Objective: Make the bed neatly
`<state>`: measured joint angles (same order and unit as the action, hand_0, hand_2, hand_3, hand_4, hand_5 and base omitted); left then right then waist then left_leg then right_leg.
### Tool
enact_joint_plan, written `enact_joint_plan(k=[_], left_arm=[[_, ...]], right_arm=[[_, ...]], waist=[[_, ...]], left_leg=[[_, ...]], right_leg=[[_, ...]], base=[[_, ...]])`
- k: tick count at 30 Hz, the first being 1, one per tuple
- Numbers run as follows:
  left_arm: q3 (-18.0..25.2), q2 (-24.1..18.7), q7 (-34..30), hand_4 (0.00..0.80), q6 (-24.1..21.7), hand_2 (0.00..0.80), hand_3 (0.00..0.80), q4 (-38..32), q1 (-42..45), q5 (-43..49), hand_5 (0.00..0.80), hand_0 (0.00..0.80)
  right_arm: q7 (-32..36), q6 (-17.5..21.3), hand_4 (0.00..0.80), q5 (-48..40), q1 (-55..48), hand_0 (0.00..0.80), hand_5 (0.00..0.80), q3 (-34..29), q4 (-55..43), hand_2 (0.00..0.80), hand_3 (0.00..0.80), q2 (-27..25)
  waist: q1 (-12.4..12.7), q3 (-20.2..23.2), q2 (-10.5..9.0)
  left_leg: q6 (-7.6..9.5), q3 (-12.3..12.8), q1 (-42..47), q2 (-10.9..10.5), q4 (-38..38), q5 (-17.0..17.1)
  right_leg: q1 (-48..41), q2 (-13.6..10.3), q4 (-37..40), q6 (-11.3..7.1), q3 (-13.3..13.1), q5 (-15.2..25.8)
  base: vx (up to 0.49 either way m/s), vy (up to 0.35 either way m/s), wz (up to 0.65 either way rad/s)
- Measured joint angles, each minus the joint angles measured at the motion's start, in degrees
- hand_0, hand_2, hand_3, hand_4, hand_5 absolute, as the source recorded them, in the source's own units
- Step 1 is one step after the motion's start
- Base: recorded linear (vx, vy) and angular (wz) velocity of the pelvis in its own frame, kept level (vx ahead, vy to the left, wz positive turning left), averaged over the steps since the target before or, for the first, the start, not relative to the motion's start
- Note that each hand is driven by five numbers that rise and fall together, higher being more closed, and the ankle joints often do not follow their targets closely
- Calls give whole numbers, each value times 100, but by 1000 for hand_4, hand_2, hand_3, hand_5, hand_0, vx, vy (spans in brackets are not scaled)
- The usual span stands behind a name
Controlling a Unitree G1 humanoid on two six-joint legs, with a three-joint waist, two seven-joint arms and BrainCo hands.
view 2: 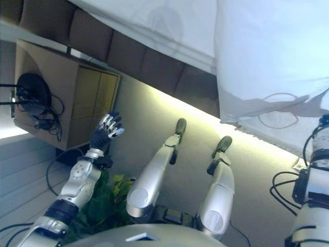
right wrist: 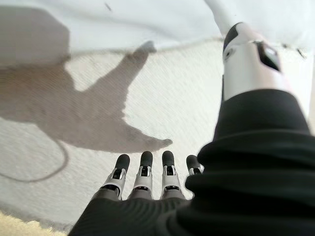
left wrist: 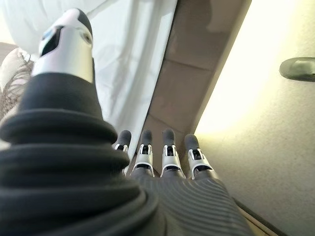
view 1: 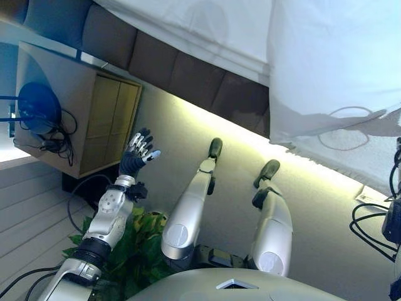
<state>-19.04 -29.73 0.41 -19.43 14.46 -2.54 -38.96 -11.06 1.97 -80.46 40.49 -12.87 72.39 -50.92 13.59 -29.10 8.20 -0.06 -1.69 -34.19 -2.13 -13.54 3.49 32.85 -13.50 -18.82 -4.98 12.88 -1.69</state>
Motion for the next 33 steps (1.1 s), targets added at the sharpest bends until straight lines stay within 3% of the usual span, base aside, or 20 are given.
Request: enact_joint_plan(k=[7, 27, 33], left_arm=[[1, -6, -50, 0, -9, 0, 0, -46, -1, -64, 0, 0], [-77, -6, -169, 0, -245, 0, 0, -58, 40, -295, 0, 0], [-111, -13, -179, 0, -383, 0, 0, -166, 45, -344, 0, 0]], right_arm=[[697, -116, 0, 205, 44, 0, 0, 76, -475, 0, 0, 4], [793, -233, 0, 333, 539, 0, 0, 566, -104, 0, 0, -139], [788, -230, 0, 333, 622, 0, 0, 727, -11, 0, 0, -186]], waist=[[0, -1, 33], [149, 1, 85], [138, 3, 89]], left_leg=[[6, 9, -68, -32, 19, 4], [78, -197, -452, -253, -151, 149], [56, -247, -627, -303, -507, 21]], right_leg=[[128, -44, -14, -6, -25, 44], [403, -297, -345, -37, 187, 21], [563, -409, -769, -8, 210, -167]], base=[[20, 94, -6], [30, 54, 8], [37, 6, 6]])
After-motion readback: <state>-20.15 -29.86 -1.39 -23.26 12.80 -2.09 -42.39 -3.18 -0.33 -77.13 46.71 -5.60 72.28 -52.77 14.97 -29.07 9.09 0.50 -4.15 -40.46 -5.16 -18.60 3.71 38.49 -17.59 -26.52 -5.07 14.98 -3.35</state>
